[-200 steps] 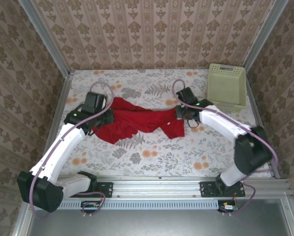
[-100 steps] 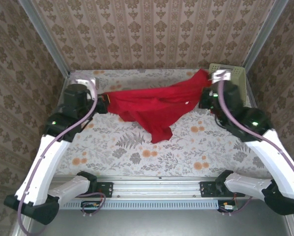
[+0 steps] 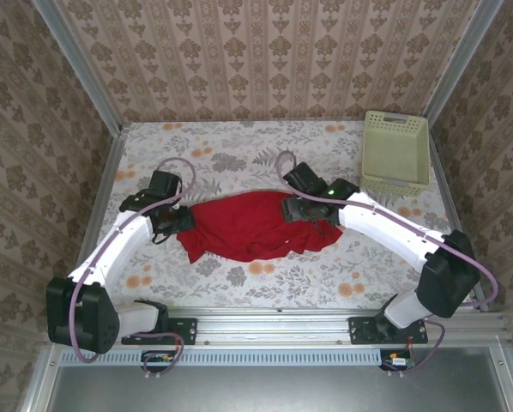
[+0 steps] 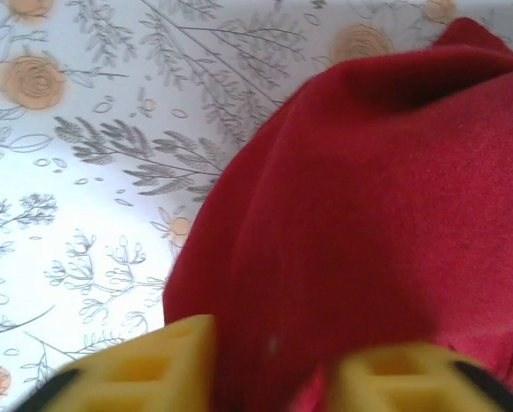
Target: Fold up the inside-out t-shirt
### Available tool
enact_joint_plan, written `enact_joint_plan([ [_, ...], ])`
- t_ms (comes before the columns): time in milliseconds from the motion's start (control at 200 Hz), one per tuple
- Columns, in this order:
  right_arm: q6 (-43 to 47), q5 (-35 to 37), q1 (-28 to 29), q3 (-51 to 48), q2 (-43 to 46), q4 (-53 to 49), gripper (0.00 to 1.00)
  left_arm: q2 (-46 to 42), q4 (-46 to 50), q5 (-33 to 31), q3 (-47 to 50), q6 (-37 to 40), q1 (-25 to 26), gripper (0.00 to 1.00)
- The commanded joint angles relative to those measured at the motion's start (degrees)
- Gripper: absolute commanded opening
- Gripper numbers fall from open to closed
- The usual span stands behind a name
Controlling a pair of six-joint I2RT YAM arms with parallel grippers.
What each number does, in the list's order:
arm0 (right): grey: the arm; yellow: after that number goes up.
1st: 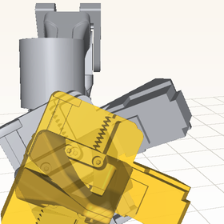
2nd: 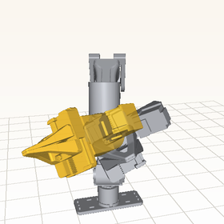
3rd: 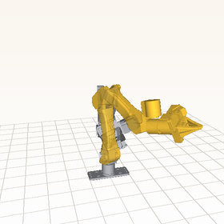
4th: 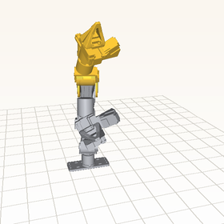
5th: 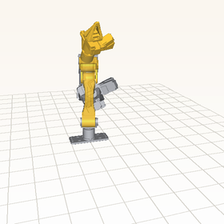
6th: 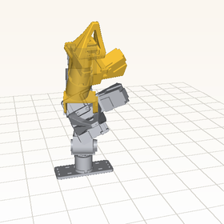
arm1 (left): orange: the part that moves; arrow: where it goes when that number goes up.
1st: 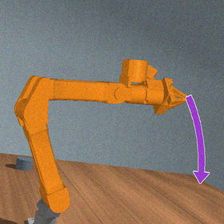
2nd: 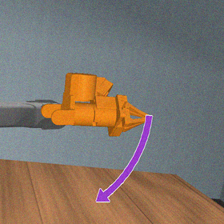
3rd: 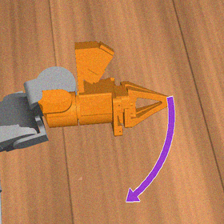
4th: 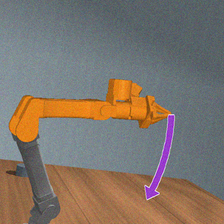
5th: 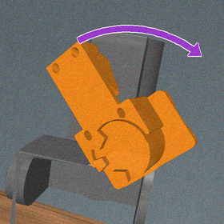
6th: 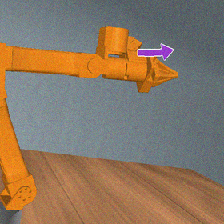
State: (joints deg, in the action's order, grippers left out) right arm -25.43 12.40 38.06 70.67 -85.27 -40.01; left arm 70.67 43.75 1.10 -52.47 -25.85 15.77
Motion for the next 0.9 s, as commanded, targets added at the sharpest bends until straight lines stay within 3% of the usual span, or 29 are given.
enact_joint_plan([
  [0,0.2,-6.4,-5.3,-3.7,5.1,2.2,0.70,-2.3,2.5,-4.7,0.1,-2.4,0.2,0.58],
  [85,-0.1,-7.0,-9.5,-7.2,8.5,1.6,0.70,-5.8,6.2,-10.9,-0.8,-4.7,4.2,0.69],
  [195,-1.6,-6.7,-13.6,-11.6,9.7,1.8,0.70,-9.1,9.9,-17.0,-1.3,-9.8,15.4,0.76],
  [275,-3.1,-7.4,-16.0,-14.6,10.3,3.5,0.70,-8.2,9.3,-16.8,-0.3,-12.6,21.7,0.77],
  [375,-4.4,-8.8,-18.2,-16.8,9.4,5.3,0.70,-3.2,5.8,-14.8,1.8,-13.9,25.3,0.77],
  [505,-5.8,-10.6,-19.2,-18.2,7.0,7.7,0.70,2.0,3.2,-16.2,3.0,-15.1,24.7,0.78],
  [710,-7.8,-12.2,-19.2,-20.2,2.7,11.3,0.70,3.1,-5.8,-11.9,7.3,-11.5,16.0,0.74],
  [895,-9.6,-15.4,-18.5,-21.8,-0.7,15.3,0.70,7.4,-10.6,-7.6,7.1,-8.5,12.1,0.59],
])
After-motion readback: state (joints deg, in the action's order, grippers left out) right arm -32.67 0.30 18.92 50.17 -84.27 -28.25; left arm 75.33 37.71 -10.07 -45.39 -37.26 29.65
